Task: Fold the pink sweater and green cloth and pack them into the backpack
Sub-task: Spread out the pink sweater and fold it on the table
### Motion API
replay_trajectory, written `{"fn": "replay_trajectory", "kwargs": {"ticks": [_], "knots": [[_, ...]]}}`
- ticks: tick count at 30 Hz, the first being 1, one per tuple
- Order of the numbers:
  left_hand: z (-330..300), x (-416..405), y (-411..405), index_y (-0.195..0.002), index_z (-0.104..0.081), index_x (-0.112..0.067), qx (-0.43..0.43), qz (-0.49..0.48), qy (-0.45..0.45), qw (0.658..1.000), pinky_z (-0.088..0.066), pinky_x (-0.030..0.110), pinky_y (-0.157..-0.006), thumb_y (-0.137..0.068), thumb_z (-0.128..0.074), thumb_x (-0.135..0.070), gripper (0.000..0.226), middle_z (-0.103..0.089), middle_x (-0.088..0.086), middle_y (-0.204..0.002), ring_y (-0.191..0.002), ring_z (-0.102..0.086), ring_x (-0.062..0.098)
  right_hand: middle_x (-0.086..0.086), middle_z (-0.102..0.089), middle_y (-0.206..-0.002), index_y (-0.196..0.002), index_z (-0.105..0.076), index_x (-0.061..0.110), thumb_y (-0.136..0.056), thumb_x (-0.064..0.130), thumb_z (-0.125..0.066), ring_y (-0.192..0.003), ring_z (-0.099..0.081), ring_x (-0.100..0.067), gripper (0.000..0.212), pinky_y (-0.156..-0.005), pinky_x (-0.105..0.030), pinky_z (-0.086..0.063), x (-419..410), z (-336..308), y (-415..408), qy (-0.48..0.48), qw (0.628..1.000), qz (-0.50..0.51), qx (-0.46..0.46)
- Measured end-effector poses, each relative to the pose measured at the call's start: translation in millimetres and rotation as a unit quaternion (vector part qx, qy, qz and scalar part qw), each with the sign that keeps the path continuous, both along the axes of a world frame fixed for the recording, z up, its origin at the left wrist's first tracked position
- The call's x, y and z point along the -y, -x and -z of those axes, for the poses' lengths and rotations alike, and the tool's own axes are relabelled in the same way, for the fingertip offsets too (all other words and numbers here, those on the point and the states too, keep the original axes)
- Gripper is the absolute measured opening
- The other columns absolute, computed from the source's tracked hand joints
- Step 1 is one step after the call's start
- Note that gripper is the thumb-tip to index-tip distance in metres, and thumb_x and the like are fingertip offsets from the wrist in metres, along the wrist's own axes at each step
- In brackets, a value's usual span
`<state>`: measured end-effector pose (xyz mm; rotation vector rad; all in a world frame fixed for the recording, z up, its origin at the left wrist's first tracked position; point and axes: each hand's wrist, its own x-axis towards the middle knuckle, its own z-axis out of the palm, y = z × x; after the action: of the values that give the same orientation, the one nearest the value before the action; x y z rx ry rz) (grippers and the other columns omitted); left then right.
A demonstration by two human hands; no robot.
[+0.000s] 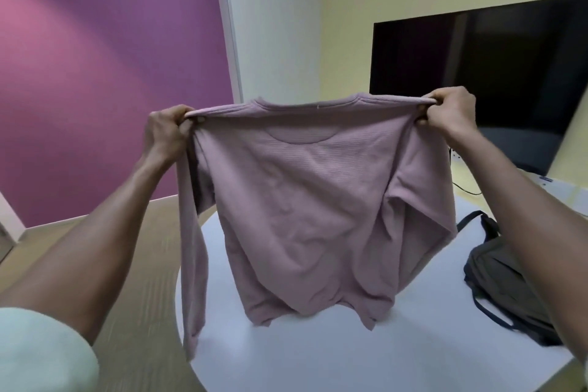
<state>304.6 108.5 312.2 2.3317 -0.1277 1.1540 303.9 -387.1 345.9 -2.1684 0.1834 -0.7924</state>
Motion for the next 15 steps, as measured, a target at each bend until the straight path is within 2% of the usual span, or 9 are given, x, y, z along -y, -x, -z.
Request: {"fn": "replay_trajectory", "kwargs": {"ticks": [2,4,6,9,11,13,15], "knots": [[-5.0,-9.3,1.0,-0.099,-0.073,-0.026,-0.028,-0.012,-0.027,0.999,-0.05,0.037,-0.067,-0.084,-0.057,-0.04,0.026,-0.07,0.008,-0.078,-0.078,-0.066,0.032,-0.009,-0.073,-0.087,-0.088,-0.078,0.015,-0.071,-0.009,-0.067,-0.087,-0.071,-0.022,0.031,-0.08,-0.036,-0.06,-0.9,-5.1,0.6,-0.016,1.0,-0.009,0.001],[-9.8,-15.8,4.1,-0.097,-0.071,-0.03,-0.054,-0.021,-0.07,0.996,-0.05,0.039,-0.065,-0.082,-0.055,-0.057,0.035,-0.059,0.003,-0.066,-0.075,-0.065,0.035,-0.009,-0.073,-0.086,-0.088,-0.078,0.013,-0.072,-0.009,-0.069,-0.086,-0.071,-0.021,0.029,-0.078,-0.035,-0.061,-0.4,-4.7,0.9,-0.03,0.999,-0.012,-0.001],[-12.5,-12.8,9.5,-0.099,-0.072,-0.031,-0.055,-0.067,-0.082,0.993,-0.047,0.039,-0.065,-0.087,-0.059,-0.055,0.031,-0.064,0.008,-0.074,-0.078,-0.065,0.037,-0.008,-0.073,-0.085,-0.086,-0.077,0.014,-0.071,-0.008,-0.07,-0.084,-0.07,-0.018,0.028,-0.076,-0.033,-0.061,-3.9,-0.3,2.8,-0.03,1.0,-0.009,0.0],[-8.3,0.6,15.7,-0.104,-0.073,-0.027,-0.013,-0.092,-0.016,0.995,-0.045,0.039,-0.07,-0.092,-0.057,-0.043,0.025,-0.072,0.014,-0.094,-0.088,-0.065,0.038,-0.004,-0.07,-0.082,-0.089,-0.077,0.013,-0.072,-0.007,-0.069,-0.082,-0.066,-0.017,0.027,-0.075,-0.03,-0.058,-10.7,5.2,4.9,-0.048,0.998,0.0,0.029],[-4.9,5.8,15.0,-0.104,-0.073,-0.023,-0.041,-0.09,-0.002,0.995,-0.044,0.039,-0.071,-0.093,-0.057,-0.038,0.024,-0.072,0.017,-0.097,-0.091,-0.065,0.039,-0.005,-0.069,-0.082,-0.088,-0.077,0.011,-0.072,-0.006,-0.071,-0.081,-0.065,-0.016,0.024,-0.073,-0.028,-0.055,-12.2,8.3,3.0,-0.058,0.998,0.002,0.008],[-3.9,7.7,14.5,-0.101,-0.075,-0.02,-0.089,-0.093,-0.015,0.992,-0.042,0.038,-0.072,-0.092,-0.06,-0.038,0.024,-0.071,0.017,-0.098,-0.093,-0.064,0.039,-0.008,-0.071,-0.084,-0.085,-0.077,0.011,-0.073,-0.006,-0.073,-0.083,-0.07,-0.021,0.021,-0.076,-0.033,-0.06,-10.6,10.9,-0.3,-0.093,0.995,-0.013,-0.028],[-7.7,8.6,18.3,-0.101,-0.075,-0.019,-0.072,-0.096,0.017,0.993,-0.043,0.039,-0.072,-0.092,-0.061,-0.036,0.024,-0.071,0.019,-0.098,-0.094,-0.064,0.04,-0.008,-0.072,-0.084,-0.083,-0.078,0.013,-0.074,-0.006,-0.073,-0.084,-0.072,-0.024,0.022,-0.075,-0.037,-0.062,-8.5,8.2,-0.5,-0.124,0.991,-0.03,-0.038]]}}
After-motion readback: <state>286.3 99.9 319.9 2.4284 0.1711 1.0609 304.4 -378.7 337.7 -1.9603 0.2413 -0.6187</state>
